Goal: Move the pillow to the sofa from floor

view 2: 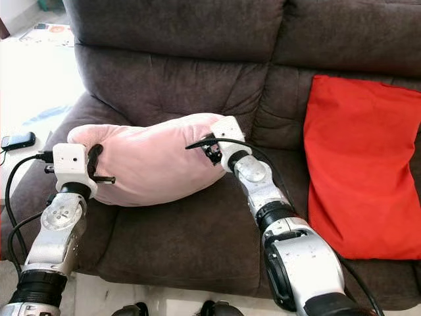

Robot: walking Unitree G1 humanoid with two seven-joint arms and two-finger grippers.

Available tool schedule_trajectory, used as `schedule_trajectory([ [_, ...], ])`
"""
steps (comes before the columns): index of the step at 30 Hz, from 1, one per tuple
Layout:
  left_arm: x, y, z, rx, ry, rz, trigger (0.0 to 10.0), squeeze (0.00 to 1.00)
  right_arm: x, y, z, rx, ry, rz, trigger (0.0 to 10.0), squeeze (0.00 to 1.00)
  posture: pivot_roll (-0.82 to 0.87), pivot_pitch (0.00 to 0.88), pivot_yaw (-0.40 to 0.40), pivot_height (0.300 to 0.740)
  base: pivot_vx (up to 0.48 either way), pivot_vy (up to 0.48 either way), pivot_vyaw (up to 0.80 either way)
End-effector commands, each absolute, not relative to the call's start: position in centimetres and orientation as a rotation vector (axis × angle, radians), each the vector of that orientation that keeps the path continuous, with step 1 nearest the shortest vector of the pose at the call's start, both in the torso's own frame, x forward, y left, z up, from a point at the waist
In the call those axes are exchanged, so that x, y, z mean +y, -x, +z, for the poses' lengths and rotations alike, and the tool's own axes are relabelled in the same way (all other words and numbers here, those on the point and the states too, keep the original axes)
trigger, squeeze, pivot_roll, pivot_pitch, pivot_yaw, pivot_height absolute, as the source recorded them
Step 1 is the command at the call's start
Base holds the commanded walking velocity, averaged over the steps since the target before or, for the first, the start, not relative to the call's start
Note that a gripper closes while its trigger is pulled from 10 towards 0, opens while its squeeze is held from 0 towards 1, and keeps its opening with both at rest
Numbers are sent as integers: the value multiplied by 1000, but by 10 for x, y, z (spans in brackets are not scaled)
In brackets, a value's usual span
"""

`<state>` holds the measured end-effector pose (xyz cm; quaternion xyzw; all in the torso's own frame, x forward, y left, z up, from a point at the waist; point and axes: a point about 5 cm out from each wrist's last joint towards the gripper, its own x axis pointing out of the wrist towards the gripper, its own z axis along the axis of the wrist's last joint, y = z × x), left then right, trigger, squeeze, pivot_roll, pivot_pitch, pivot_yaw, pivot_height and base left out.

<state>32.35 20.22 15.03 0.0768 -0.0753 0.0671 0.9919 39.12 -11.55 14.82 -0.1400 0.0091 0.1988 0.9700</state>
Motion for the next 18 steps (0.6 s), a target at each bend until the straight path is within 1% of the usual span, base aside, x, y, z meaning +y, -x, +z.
schedule_trajectory([
  [1, 222, -323, 154, -149, -138, 249, 10000, 0, -127, -386, 136, 48, 247, 371, 10000, 0, 133, 166, -65, 740, 0, 0, 0],
  [10, 236, -325, 154, -128, -97, 358, 10000, 0, -144, -367, 107, 86, 234, 389, 10000, 0, 124, 172, -54, 740, 0, 0, 0],
  [18, 239, -330, 153, -116, -65, 393, 10000, 0, -146, -360, 101, 78, 214, 372, 10000, 0, 111, 178, -49, 740, 0, 0, 0],
])
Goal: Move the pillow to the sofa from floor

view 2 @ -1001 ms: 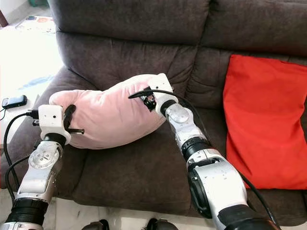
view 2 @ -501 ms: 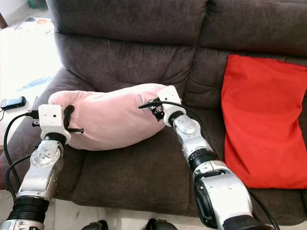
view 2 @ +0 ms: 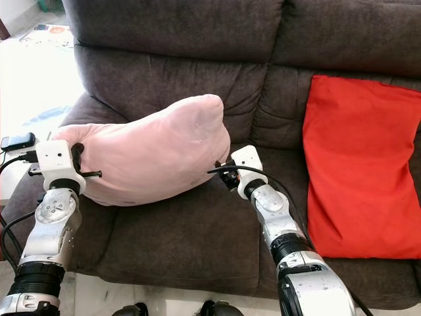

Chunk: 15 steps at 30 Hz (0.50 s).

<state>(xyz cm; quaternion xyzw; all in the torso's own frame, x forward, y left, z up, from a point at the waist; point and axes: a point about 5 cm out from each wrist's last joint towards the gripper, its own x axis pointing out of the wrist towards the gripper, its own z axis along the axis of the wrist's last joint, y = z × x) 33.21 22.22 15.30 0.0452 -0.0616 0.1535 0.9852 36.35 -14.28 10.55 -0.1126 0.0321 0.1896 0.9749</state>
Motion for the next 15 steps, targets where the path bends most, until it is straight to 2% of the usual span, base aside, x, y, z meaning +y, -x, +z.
schedule_trajectory([
  [1, 236, -333, 155, -116, -38, 388, 10000, 0, -146, -359, 100, 73, 205, 367, 10000, 0, 111, 180, -49, 740, 0, 0, 0],
  [4, 234, -336, 156, -115, -22, 381, 10000, 0, -146, -358, 100, 71, 202, 365, 10000, 0, 112, 181, -50, 740, 0, 0, 0],
  [10, 217, -366, 168, -126, 42, 264, 10000, 0, -143, -352, 101, 36, 169, 360, 10000, 0, 99, 184, -50, 740, 0, 0, 0],
  [15, 224, -375, 174, -125, 46, 294, 10000, 0, -145, -346, 98, 36, 166, 347, 10000, 0, 86, 189, -44, 740, 0, 0, 0],
])
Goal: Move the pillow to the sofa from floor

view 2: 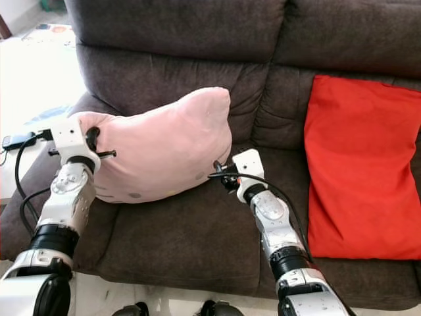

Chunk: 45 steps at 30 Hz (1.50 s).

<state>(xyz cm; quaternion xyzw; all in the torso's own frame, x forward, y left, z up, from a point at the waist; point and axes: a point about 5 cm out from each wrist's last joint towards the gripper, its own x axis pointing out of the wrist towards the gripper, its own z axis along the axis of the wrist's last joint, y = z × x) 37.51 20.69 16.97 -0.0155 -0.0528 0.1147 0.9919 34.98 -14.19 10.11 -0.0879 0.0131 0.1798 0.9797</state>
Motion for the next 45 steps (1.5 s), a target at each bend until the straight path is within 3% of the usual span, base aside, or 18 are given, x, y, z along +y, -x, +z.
schedule_trajectory([
  [1, 224, -375, 174, -125, 46, 294, 10000, 0, -145, -346, 98, 36, 166, 347, 10000, 0, 86, 189, -44, 740, 0, 0, 0],
  [14, 286, -353, 154, -69, 29, 548, 10000, 0, -145, -335, 90, 58, 151, 342, 10000, 0, 90, 183, -47, 740, 0, 0, 0],
  [20, 277, -355, 150, -76, 33, 497, 10000, 0, -146, -336, 93, 59, 158, 334, 10000, 0, 88, 175, -51, 740, 0, 0, 0],
  [24, 253, -360, 152, -123, 43, 385, 10000, 0, -146, -336, 95, 54, 157, 324, 10000, 0, 82, 165, -52, 740, 0, 0, 0],
  [27, 249, -362, 154, -132, 54, 373, 10000, 0, -146, -336, 96, 52, 157, 320, 10000, 0, 81, 165, -52, 740, 0, 0, 0],
  [45, 275, -368, 164, -119, 209, 583, 10000, 0, -141, -332, 96, 48, 139, 312, 10000, 0, 77, 177, -48, 740, 0, 0, 0],
])
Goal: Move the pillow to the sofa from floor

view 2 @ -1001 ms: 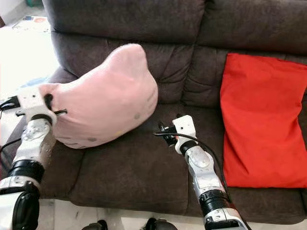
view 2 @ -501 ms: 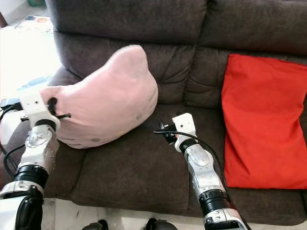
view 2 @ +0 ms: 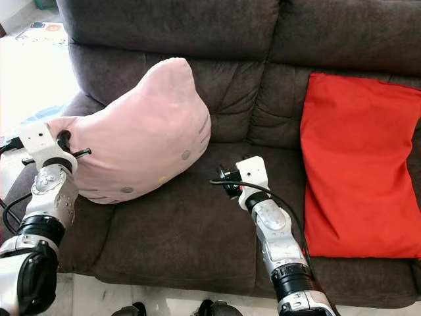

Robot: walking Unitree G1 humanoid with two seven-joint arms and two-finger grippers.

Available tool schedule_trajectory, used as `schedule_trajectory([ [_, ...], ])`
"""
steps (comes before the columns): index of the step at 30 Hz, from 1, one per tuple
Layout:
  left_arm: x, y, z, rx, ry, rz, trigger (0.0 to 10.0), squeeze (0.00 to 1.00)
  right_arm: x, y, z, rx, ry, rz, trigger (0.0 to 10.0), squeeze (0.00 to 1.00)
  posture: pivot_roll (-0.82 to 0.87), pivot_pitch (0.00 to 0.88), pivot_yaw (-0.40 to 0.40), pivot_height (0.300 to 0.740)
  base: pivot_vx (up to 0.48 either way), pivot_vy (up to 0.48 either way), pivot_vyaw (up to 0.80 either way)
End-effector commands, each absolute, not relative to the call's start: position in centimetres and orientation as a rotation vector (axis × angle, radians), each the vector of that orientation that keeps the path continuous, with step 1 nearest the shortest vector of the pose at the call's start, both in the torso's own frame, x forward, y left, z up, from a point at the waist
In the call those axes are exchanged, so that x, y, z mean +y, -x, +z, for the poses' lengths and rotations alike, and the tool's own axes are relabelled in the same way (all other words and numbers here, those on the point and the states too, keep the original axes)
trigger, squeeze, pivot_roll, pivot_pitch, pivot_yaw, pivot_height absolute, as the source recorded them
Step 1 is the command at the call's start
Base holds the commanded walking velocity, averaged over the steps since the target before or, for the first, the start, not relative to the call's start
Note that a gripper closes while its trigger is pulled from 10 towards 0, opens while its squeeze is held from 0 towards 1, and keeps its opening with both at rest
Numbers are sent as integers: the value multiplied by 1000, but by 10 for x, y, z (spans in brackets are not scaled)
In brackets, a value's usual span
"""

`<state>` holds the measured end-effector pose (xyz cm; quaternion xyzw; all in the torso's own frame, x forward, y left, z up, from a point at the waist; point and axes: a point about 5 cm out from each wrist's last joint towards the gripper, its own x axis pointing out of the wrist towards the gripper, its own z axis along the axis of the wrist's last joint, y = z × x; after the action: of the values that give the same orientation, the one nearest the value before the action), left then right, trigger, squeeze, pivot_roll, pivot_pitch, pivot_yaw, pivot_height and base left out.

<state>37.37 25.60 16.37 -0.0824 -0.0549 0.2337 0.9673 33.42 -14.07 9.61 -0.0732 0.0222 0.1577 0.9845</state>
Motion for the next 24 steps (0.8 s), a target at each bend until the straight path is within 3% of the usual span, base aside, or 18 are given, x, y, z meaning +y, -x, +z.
schedule_trajectory([
  [1, 275, -368, 164, -119, 216, 592, 10000, 0, -141, -332, 96, 48, 139, 312, 10000, 0, 77, 177, -48, 740, 0, 0, 0],
  [24, 261, -377, 174, -141, 251, 585, 10000, 0, -143, -332, 100, 33, 133, 289, 10000, 0, 69, 191, -47, 740, 0, 0, 0],
])
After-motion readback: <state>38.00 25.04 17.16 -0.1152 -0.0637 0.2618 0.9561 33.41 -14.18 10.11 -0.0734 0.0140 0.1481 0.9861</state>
